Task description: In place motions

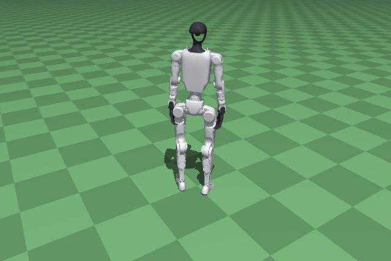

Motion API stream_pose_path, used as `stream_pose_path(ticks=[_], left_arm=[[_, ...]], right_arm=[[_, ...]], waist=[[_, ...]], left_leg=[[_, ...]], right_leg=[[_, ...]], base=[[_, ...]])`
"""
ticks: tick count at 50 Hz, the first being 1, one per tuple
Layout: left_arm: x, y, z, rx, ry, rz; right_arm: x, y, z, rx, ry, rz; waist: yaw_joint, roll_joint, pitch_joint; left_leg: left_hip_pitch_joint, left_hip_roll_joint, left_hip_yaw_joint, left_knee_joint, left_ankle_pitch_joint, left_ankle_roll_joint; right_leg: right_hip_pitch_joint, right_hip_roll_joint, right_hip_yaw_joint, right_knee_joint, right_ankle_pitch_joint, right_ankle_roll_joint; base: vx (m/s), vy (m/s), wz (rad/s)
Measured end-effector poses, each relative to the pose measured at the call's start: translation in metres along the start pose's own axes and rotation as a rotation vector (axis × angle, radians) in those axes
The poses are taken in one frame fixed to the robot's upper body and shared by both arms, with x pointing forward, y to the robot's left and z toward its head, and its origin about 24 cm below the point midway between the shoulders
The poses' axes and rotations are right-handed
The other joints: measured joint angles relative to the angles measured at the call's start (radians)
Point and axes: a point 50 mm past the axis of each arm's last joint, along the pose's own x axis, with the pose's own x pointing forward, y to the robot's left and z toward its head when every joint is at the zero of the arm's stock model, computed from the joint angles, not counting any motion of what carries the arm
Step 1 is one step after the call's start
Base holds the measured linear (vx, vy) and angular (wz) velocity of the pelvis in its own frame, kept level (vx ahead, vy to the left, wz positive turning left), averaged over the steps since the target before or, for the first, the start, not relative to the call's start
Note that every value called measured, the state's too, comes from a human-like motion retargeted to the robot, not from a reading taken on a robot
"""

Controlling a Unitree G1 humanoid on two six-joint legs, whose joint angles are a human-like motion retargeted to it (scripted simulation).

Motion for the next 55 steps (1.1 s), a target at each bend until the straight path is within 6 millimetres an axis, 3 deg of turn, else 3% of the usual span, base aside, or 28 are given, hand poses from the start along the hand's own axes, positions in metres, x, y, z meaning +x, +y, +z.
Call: stream_pose_path(ticks=[55], left_arm=[[0.0004,-0.0024,-0.0002,-0.004,0.000,-0.007]], right_arm=[[0.0004,0.0019,-0.0016,-0.007,0.006,0.008]], waist=[[-0.002,0.001,-0.009]], left_leg=[[0.004,0.001,0.015,-0.002,-0.064,-0.006]], right_leg=[[0.002,0.001,0.002,-0.001,0.003,0.000]], base=[[0.00,0.00,0.00]])
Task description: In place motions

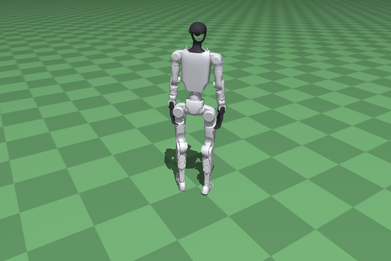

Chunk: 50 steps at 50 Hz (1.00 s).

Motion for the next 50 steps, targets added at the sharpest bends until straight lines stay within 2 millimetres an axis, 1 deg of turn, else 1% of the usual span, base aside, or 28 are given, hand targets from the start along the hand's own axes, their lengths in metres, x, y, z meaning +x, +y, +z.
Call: stream_pose_path(ticks=[13,29,33,44,50], left_arm=[[0.000,0.000,-0.002,-0.007,0.004,-0.001],[0.001,-0.002,-0.005,-0.016,-0.010,-0.011],[0.002,-0.001,-0.011,-0.025,-0.003,-0.004],[0.002,0.003,-0.038,-0.046,0.071,0.023],[0.001,0.006,-0.044,-0.032,0.110,0.055]], right_arm=[[0.000,-0.001,0.001,-0.003,-0.006,-0.001],[-0.001,-0.005,-0.004,-0.011,0.016,-0.014],[-0.002,-0.007,-0.002,-0.022,0.012,-0.022],[-0.002,-0.008,0.009,-0.061,-0.026,-0.027],[-0.002,-0.007,0.011,-0.074,-0.050,-0.024]], waist=[[0.003,0.000,0.000],[0.029,0.006,0.005],[0.035,0.008,0.011],[0.034,0.008,0.038],[0.027,0.004,0.040]], left_leg=[[0.001,0.000,0.000,0.000,-0.012,-0.002],[0.004,0.004,0.014,-0.002,-0.027,-0.006],[0.007,0.006,0.020,-0.002,-0.030,-0.008],[0.023,0.009,0.026,0.001,-0.040,-0.012],[0.030,0.013,0.044,-0.002,-0.045,-0.017]], right_leg=[[0.001,0.000,-0.002,0.000,0.001,-0.001],[-0.008,0.002,0.005,0.002,0.007,-0.001],[-0.009,0.002,0.007,0.003,0.009,-0.002],[-0.001,0.005,0.020,0.007,0.011,-0.005],[-0.007,0.010,0.036,0.007,0.017,-0.006]], base=[[0.00,0.00,0.00],[0.00,0.00,0.00],[0.00,0.00,0.00],[0.00,0.00,0.00],[0.00,0.00,0.00]])
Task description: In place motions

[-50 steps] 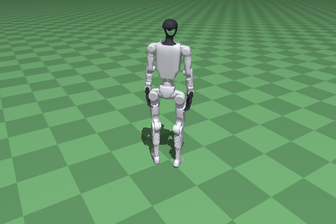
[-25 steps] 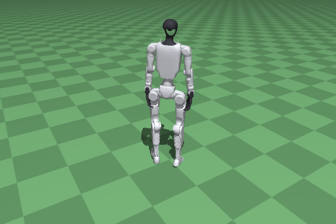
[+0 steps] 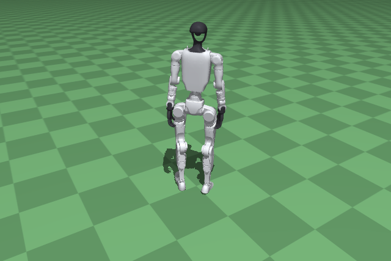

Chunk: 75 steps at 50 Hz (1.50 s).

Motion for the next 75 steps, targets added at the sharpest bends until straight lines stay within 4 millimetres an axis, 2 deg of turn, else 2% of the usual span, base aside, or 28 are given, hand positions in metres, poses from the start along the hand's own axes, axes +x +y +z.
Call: stream_pose_path(ticks=[3,6,12,17,20,25,28,32,35,38,42,46,48,50,55,59,62,65,70,75], left_arm=[[-0.002,0.004,0.009,0.037,-0.006,0.027],[-0.006,0.007,0.032,0.084,-0.058,0.040],[-0.026,0.003,0.108,0.102,-0.278,0.006],[-0.059,0.001,0.176,0.160,-0.500,0.008],[-0.080,-0.001,0.208,0.199,-0.611,0.019],[-0.107,-0.008,0.242,0.182,-0.742,-0.004],[-0.114,-0.011,0.250,0.171,-0.779,-0.020],[-0.111,-0.014,0.247,0.173,-0.771,-0.033],[-0.097,-0.014,0.232,0.189,-0.718,-0.037],[-0.075,-0.015,0.204,0.197,-0.615,-0.038],[-0.040,-0.013,0.145,0.167,-0.407,-0.033],[-0.013,-0.007,0.070,0.079,-0.166,-0.017],[-0.005,-0.004,0.031,0.024,-0.057,-0.008],[-0.001,0.002,-0.013,-0.039,0.052,0.005],[-0.002,0.012,-0.083,-0.135,0.207,0.026],[-0.007,0.015,-0.116,-0.211,0.284,0.037],[-0.008,0.015,-0.119,-0.244,0.296,0.041],[-0.006,0.015,-0.105,-0.229,0.267,0.041],[-0.002,0.015,-0.044,-0.107,0.137,0.039],[-0.012,0.010,0.050,0.044,-0.076,0.005]], right_arm=[[0.000,0.002,-0.006,0.001,0.008,0.003],[0.000,0.004,-0.016,0.015,0.033,0.006],[-0.004,0.010,-0.051,0.067,0.133,0.015],[-0.010,0.013,-0.080,0.114,0.230,0.025],[-0.013,0.012,-0.090,0.148,0.260,0.014],[-0.016,0.008,-0.095,0.191,0.267,-0.009],[-0.016,0.008,-0.096,0.196,0.271,-0.011],[-0.014,0.009,-0.092,0.202,0.265,-0.009],[-0.012,0.012,-0.084,0.198,0.255,-0.004],[-0.009,0.014,-0.072,0.186,0.251,0.002],[-0.004,0.015,-0.045,0.164,0.214,0.020],[0.000,0.005,0.005,0.101,0.072,0.015],[-0.001,-0.002,0.040,0.050,-0.032,0.009],[-0.006,-0.009,0.084,-0.009,-0.169,0.000],[-0.027,-0.020,0.156,-0.103,-0.405,-0.040],[-0.045,-0.025,0.195,-0.176,-0.531,-0.076],[-0.051,-0.026,0.206,-0.207,-0.555,-0.097],[-0.048,-0.022,0.203,-0.221,-0.532,-0.089],[-0.030,-0.013,0.170,-0.221,-0.415,-0.050],[-0.007,-0.003,0.100,-0.177,-0.209,-0.016]], waist=[[-0.007,-0.004,-0.002],[-0.012,-0.010,0.000],[-0.011,-0.021,-0.002],[-0.012,-0.027,-0.005],[-0.016,-0.028,-0.007],[-0.027,-0.025,-0.010],[-0.030,-0.021,-0.014],[-0.029,-0.013,-0.017],[-0.028,-0.007,-0.017],[-0.021,-0.001,-0.017],[0.000,0.006,-0.015],[0.023,0.009,-0.008],[0.027,0.010,-0.004],[0.026,0.011,0.000],[0.032,0.012,0.005],[0.032,0.007,0.010],[0.028,0.000,0.011],[0.024,-0.007,0.011],[0.020,-0.015,0.005],[0.006,-0.018,-0.010]], left_leg=[[0.000,0.003,0.008,0.000,-0.002,-0.002],[0.001,0.004,0.012,-0.001,-0.003,-0.003],[0.001,0.008,0.023,-0.001,-0.004,-0.006],[0.001,0.008,0.033,0.000,-0.006,-0.007],[0.002,0.008,0.039,0.000,-0.008,-0.008],[0.003,0.009,0.048,0.000,-0.011,-0.009],[0.002,0.009,0.052,0.000,-0.013,-0.009],[-0.003,0.007,0.050,0.000,-0.015,-0.009],[-0.008,0.005,0.039,0.002,-0.015,-0.008],[-0.012,0.002,0.023,0.003,-0.015,-0.007],[-0.011,-0.002,0.004,0.003,-0.015,-0.006],[-0.007,-0.004,-0.010,0.002,-0.015,-0.006],[-0.006,-0.005,-0.018,0.001,-0.015,-0.006],[-0.006,-0.007,-0.029,0.000,-0.014,-0.008],[-0.009,-0.007,-0.042,0.000,-0.013,-0.011],[-0.010,-0.006,-0.051,0.000,-0.013,-0.013],[-0.010,-0.005,-0.053,0.000,-0.013,-0.014],[-0.008,-0.003,-0.049,-0.001,-0.014,-0.015],[-0.005,0.002,-0.030,-0.003,-0.017,-0.016],[-0.009,0.005,-0.018,-0.003,-0.020,-0.014]], right_leg=[[-0.004,0.001,0.005,0.000,0.002,0.000],[-0.005,0.002,0.007,0.000,0.004,0.000],[-0.006,0.003,0.006,-0.002,0.008,0.001],[-0.006,0.001,0.003,-0.005,0.010,0.001],[-0.006,0.001,0.006,-0.005,0.011,0.002],[-0.007,0.002,0.007,-0.005,0.012,0.002],[-0.008,0.000,0.004,-0.006,0.012,0.003],[-0.007,-0.003,-0.007,-0.008,0.010,0.002],[-0.003,-0.005,-0.017,-0.009,0.006,0.002],[0.003,-0.006,-0.027,-0.010,0.001,0.000],[0.013,-0.008,-0.036,-0.010,-0.004,-0.003],[0.022,-0.008,-0.039,-0.011,-0.007,-0.004],[0.025,-0.007,-0.040,-0.011,-0.009,-0.004],[0.026,-0.006,-0.039,-0.010,-0.010,-0.004],[0.026,-0.004,-0.040,-0.010,-0.010,-0.004],[0.027,-0.004,-0.048,-0.010,-0.011,-0.004],[0.028,-0.004,-0.051,-0.010,-0.011,-0.003],[0.027,-0.003,-0.048,-0.009,-0.010,-0.003],[0.021,0.003,-0.032,-0.009,-0.006,-0.003],[0.019,0.005,-0.035,-0.010,-0.006,-0.004]], base=[[0.00,0.00,0.00],[-0.01,-0.03,-0.04],[0.00,0.00,0.00],[0.00,0.00,0.00],[0.00,0.00,0.00],[0.00,0.00,0.00],[0.00,0.00,0.00],[0.00,0.00,0.00],[0.00,0.02,0.15],[0.00,0.04,0.27],[0.02,0.03,0.25],[0.02,0.01,0.20],[0.01,0.00,0.23],[0.01,0.00,0.28],[0.00,0.00,0.04],[0.00,0.00,0.00],[0.00,-0.02,0.02],[0.00,0.00,0.00],[0.00,-0.01,-0.07],[0.00,0.00,-0.04]])
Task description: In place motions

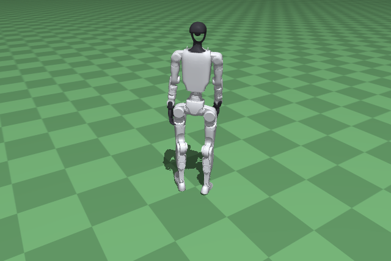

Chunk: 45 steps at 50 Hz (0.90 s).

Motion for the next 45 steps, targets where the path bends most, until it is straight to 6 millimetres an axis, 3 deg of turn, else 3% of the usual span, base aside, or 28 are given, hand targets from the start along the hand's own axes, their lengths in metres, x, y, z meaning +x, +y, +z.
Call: stream_pose_path(ticks=[5,10,15,20,25,30,33,37,41,45], left_arm=[[-0.028,-0.004,0.106,0.112,-0.290,-0.018],[-0.070,-0.009,0.185,0.158,-0.583,-0.038],[-0.104,-0.013,0.227,0.121,-0.791,-0.053],[-0.104,-0.014,0.226,0.105,-0.818,-0.058],[-0.068,-0.017,0.183,0.115,-0.628,-0.066],[-0.023,-0.018,0.098,0.047,-0.308,-0.062],[-0.003,-0.016,0.033,-0.030,-0.125,-0.045],[0.008,-0.013,-0.053,-0.136,0.059,-0.016],[0.001,-0.013,-0.135,-0.208,0.259,-0.005],[-0.014,-0.016,-0.195,-0.274,0.440,0.012]], right_arm=[[-0.008,0.028,-0.080,0.085,0.221,0.056],[-0.030,0.054,-0.149,0.226,0.419,0.073],[-0.054,0.067,-0.195,0.404,0.552,0.027],[-0.067,0.075,-0.214,0.544,0.623,-0.025],[-0.060,0.077,-0.204,0.562,0.617,-0.016],[-0.035,0.061,-0.157,0.474,0.491,0.019],[-0.016,0.045,-0.110,0.425,0.332,0.045],[0.000,0.015,-0.024,0.359,0.045,0.044],[-0.004,-0.012,0.064,0.274,-0.244,0.014],[-0.022,-0.028,0.128,0.163,-0.458,-0.013]], waist=[[-0.026,-0.008,-0.004],[-0.050,-0.012,-0.015],[-0.074,-0.001,-0.010],[-0.079,0.008,-0.008],[-0.063,0.017,-0.006],[-0.039,0.021,-0.008],[-0.026,0.017,-0.011],[-0.024,0.013,-0.004],[-0.020,0.017,0.009],[-0.020,0.016,0.012]], left_leg=[[-0.004,-0.001,0.003,0.003,-0.002,0.002],[-0.007,0.003,0.031,0.003,-0.007,0.000],[-0.002,0.008,0.063,0.001,-0.013,-0.002],[-0.001,0.008,0.072,0.000,-0.015,-0.002],[-0.005,0.004,0.059,0.001,-0.015,-0.001],[-0.005,-0.001,0.041,0.000,-0.014,0.001],[0.001,-0.004,0.035,-0.003,-0.014,0.000],[0.009,-0.005,0.035,-0.007,-0.015,-0.002],[0.016,-0.001,0.049,-0.012,-0.016,-0.005],[0.013,0.003,0.054,-0.013,-0.015,-0.009]], right_leg=[[0.003,-0.002,-0.005,-0.003,-0.001,0.001],[-0.006,-0.002,0.001,-0.005,0.004,0.001],[-0.014,0.000,0.009,-0.006,0.010,0.000],[-0.017,-0.001,0.010,-0.006,0.011,-0.002],[-0.013,-0.004,0.002,-0.006,0.008,-0.003],[-0.008,-0.006,-0.002,-0.006,0.006,-0.003],[-0.008,-0.005,0.007,-0.004,0.005,-0.003],[-0.015,-0.004,0.025,0.002,0.009,0.001],[-0.023,0.002,0.042,0.003,0.016,0.002],[-0.032,0.005,0.049,0.004,0.021,0.003]], base=[[0.00,0.00,0.00],[0.00,-0.03,-0.23],[-0.04,0.00,-0.30],[0.00,0.00,0.00],[0.00,0.01,0.04],[0.00,0.04,0.15],[0.00,0.00,0.00],[0.00,0.00,0.00],[-0.01,0.00,-0.04],[0.00,0.00,0.00]])
